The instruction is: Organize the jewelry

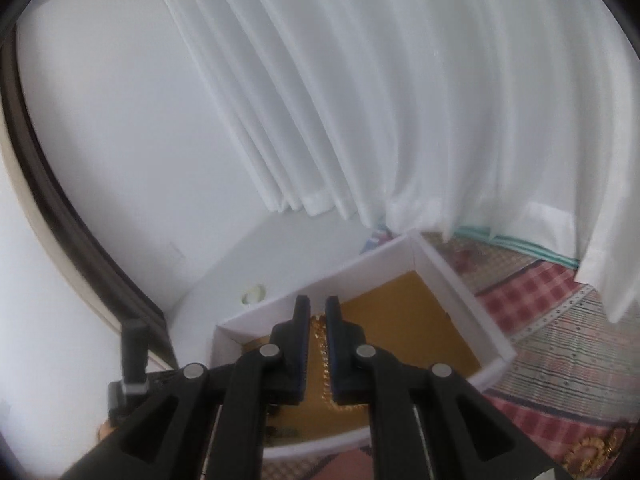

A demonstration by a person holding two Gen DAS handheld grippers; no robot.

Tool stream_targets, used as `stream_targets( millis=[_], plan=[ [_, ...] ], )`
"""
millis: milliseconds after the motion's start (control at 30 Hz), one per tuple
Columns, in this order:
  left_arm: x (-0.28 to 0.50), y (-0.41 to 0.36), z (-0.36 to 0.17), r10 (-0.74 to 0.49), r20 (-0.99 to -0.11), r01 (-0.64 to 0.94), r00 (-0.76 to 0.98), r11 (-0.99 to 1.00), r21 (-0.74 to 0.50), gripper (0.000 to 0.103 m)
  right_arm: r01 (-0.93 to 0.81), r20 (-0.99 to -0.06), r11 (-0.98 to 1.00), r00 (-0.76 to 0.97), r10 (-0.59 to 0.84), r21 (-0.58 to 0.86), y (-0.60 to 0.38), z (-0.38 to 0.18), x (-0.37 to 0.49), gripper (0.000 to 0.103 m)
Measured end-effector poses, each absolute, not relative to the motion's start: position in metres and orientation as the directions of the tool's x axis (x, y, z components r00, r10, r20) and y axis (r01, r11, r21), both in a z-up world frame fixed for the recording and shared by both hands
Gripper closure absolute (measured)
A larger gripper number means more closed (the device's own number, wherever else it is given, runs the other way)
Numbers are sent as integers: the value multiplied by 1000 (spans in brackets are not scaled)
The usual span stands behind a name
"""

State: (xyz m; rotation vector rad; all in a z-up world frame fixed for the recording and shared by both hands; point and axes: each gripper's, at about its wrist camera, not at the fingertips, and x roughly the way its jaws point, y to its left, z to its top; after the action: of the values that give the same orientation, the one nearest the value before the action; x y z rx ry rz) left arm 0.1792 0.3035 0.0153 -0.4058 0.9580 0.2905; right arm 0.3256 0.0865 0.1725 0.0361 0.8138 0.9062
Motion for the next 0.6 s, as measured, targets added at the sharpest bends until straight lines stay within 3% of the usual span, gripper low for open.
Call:
stream_targets(
  millis=[267,400,433,467,500,533,600],
  plan=[
    [193,307,-42,33,-892,-450,451,871,-196,86,-682,-752,693,324,574,236,141,82,375,95],
    [192,300,-52,77,-899,-466,430,872,-149,77,-664,-780,725,350,520,185,142,54,384,93],
    [191,300,-51,88,-895,-466,436,874,-142,66,-658,-773,734,376,511,165,138,53,384,90],
    [189,298,-49,99,-890,-466,446,874,-136,53,-652,-766,741,392,509,158,134,54,383,78],
    [186,296,-45,116,-882,-469,456,874,-128,47,-642,-758,751,411,507,154,128,58,382,60],
    [184,293,-41,138,-873,-471,467,874,-114,40,-631,-748,761,429,506,152,123,63,380,52],
    [180,287,-31,174,-854,-468,490,879,-89,38,-621,-734,770,454,504,145,113,73,375,47]
  ],
)
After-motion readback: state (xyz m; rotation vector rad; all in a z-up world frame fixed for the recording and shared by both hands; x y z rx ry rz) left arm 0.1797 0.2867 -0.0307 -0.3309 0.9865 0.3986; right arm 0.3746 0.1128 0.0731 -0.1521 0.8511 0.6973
